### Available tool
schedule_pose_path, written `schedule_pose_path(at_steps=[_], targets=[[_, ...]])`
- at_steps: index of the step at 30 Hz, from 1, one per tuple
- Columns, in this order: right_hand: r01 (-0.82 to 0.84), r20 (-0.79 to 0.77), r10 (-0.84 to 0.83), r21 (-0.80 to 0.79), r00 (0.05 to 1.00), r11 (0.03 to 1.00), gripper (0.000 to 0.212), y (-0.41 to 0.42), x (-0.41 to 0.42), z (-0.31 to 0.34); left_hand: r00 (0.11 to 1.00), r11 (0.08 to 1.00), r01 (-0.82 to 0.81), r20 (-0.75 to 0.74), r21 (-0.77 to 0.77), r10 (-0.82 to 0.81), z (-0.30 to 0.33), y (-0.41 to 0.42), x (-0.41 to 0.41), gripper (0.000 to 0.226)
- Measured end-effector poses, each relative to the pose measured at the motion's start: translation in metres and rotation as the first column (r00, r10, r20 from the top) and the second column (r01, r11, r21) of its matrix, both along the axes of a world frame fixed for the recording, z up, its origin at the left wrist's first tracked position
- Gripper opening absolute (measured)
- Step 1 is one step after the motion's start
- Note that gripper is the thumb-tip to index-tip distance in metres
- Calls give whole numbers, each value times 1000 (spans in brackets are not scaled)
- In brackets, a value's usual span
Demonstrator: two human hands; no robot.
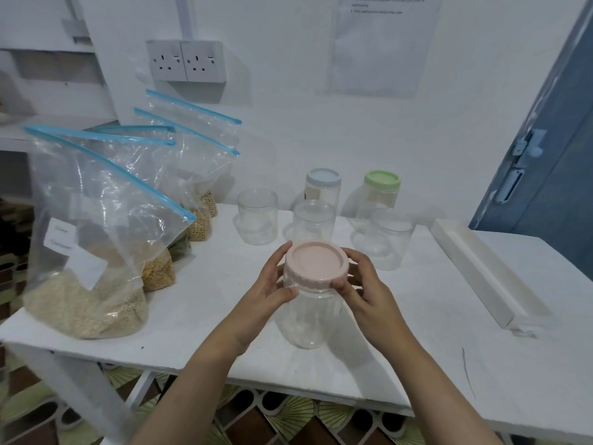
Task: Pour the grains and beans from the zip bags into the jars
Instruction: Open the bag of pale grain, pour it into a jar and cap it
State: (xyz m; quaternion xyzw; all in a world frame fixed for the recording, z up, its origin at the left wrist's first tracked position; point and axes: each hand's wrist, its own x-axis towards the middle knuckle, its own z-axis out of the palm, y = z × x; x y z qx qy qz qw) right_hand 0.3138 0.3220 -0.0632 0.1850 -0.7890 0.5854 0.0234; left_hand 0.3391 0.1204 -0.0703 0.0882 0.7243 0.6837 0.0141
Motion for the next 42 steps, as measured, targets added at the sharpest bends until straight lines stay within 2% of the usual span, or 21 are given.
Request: schedule_pose_path(at_steps=[2,4,7,9,13,16,18,22,24,27,29,34,39,42], targets=[[-24,-2,24,-1,1000,1000,46,-2,3,3,1000,1000,2,-1,5,-2,-1,0,0,68],[-36,-38,37,23,999,999,62,-7,4,5,1000,1000,2,-3,10,-2,-2,0,0,68],[21,-62,-18,52,998,998,72,-10,1,6,1000,1000,-10,-6,5,10,-3,0,0,66],[35,-71,-31,48,997,998,73,-8,-1,7,1000,1000,-23,-9,6,23,-2,1,1,65],[-39,-36,39,7,999,999,74,-3,-3,10,997,998,-69,-31,5,69,-4,5,1,68],[-57,-7,56,-74,998,996,66,-1,-6,12,993,994,-110,-44,14,110,-8,7,1,71],[14,-20,-17,-130,1000,991,62,3,-8,14,986,987,-156,-46,24,157,-10,10,2,70],[284,-55,-297,-171,953,943,65,29,-16,5,949,952,-306,-77,26,307,-11,31,4,61],[386,-66,-394,-109,917,916,66,53,-18,-7,937,941,-338,-91,20,338,-12,42,4,61],[492,-71,-487,78,870,867,66,93,-15,-38,933,938,-347,-92,23,347,-14,53,1,63],[522,-73,-520,210,851,826,75,112,-8,-62,934,939,-344,-89,25,345,-15,60,0,65],[469,-50,-531,543,846,696,94,118,6,-89,935,940,-341,-103,-7,338,-15,74,-1,75],[432,-81,-535,697,841,573,88,109,11,-92,936,940,-340,-101,-22,336,-15,78,-2,77],[401,-47,-528,709,848,580,100,108,10,-94,940,942,-333,-97,-34,328,-14,78,-2,77]])
